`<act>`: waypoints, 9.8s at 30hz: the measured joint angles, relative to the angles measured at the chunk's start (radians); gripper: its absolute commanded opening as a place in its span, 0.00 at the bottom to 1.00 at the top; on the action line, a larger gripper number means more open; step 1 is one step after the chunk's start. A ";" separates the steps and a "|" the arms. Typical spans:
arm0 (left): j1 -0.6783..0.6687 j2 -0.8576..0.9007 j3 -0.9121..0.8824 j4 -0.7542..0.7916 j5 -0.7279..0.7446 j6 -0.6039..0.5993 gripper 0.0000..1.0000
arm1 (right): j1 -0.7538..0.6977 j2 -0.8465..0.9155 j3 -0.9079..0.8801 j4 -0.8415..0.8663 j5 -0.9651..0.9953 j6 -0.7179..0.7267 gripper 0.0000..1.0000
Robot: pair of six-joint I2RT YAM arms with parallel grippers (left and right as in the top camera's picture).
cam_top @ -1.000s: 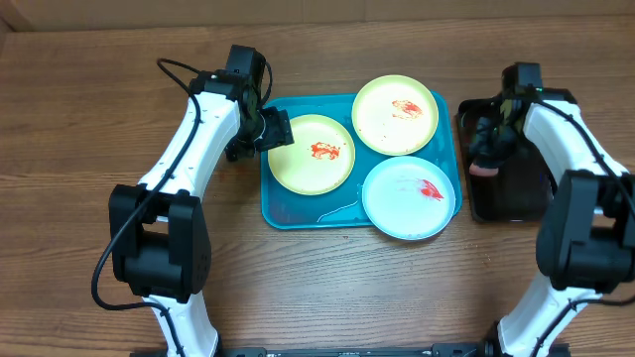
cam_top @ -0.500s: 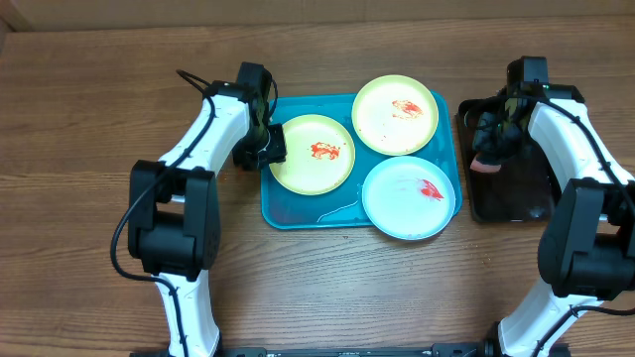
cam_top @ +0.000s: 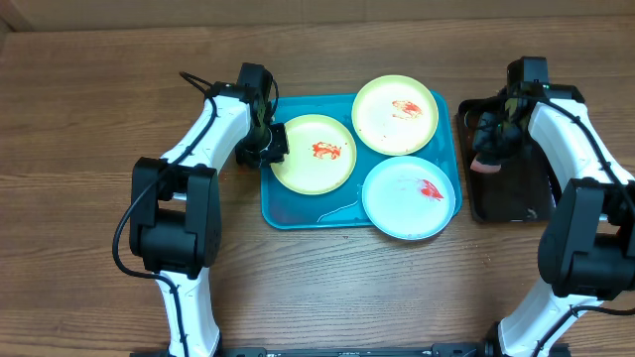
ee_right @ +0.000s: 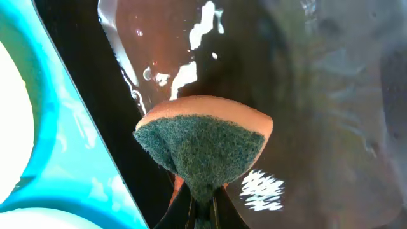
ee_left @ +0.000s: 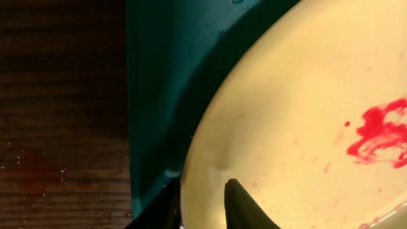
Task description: Clean dirty plates on tray and stack at the side
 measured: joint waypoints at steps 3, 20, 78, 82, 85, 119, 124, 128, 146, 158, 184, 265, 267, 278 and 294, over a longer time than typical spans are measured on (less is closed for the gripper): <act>0.000 0.000 0.000 0.000 -0.013 0.001 0.04 | 0.000 0.000 0.000 -0.006 0.000 0.000 0.04; 0.000 0.000 0.000 0.014 -0.018 0.000 0.19 | 0.000 -0.091 0.217 -0.222 -0.212 -0.033 0.04; -0.015 -0.010 -0.045 0.089 -0.017 -0.015 0.04 | 0.654 0.261 0.217 0.204 -0.105 0.397 0.04; -0.015 -0.010 -0.045 0.089 -0.017 -0.015 0.04 | 0.652 0.265 0.217 0.224 -0.069 0.375 0.04; -0.015 -0.010 -0.045 0.089 -0.017 -0.015 0.04 | 0.644 0.270 0.217 0.229 -0.059 0.361 0.04; -0.022 -0.011 -0.045 0.077 -0.006 -0.015 0.04 | 0.601 0.285 0.234 0.285 -0.080 0.359 0.04; -0.019 -0.014 -0.045 0.072 -0.007 -0.015 0.04 | 0.615 0.288 0.234 0.305 -0.091 0.351 0.04; -0.005 -0.034 -0.047 0.066 -0.010 -0.011 0.04 | 0.647 0.290 0.234 0.296 -0.139 0.333 0.04; 0.010 -0.097 -0.063 0.044 -0.047 0.026 0.04 | 0.642 0.285 0.255 0.159 -0.182 0.342 0.04; 0.011 -0.108 -0.071 0.108 -0.096 0.023 0.04 | 0.589 0.287 0.251 0.160 -0.163 0.295 0.04; -0.037 -0.112 -0.160 0.180 -0.079 -0.004 0.04 | 0.683 0.290 0.243 0.089 -0.317 0.330 0.04; -0.024 -0.112 -0.159 0.142 -0.081 -0.007 0.04 | 0.727 0.303 0.238 0.317 -0.286 0.412 0.04; -0.024 -0.112 -0.159 0.141 -0.081 -0.007 0.04 | 0.724 0.303 0.238 0.282 -0.324 0.420 0.04; -0.029 -0.112 -0.161 0.143 -0.065 -0.007 0.04 | 0.629 0.302 0.240 0.087 -0.341 0.431 0.04; -0.029 -0.112 -0.161 0.148 -0.065 -0.007 0.04 | 0.543 0.299 0.239 0.292 -0.098 0.376 0.04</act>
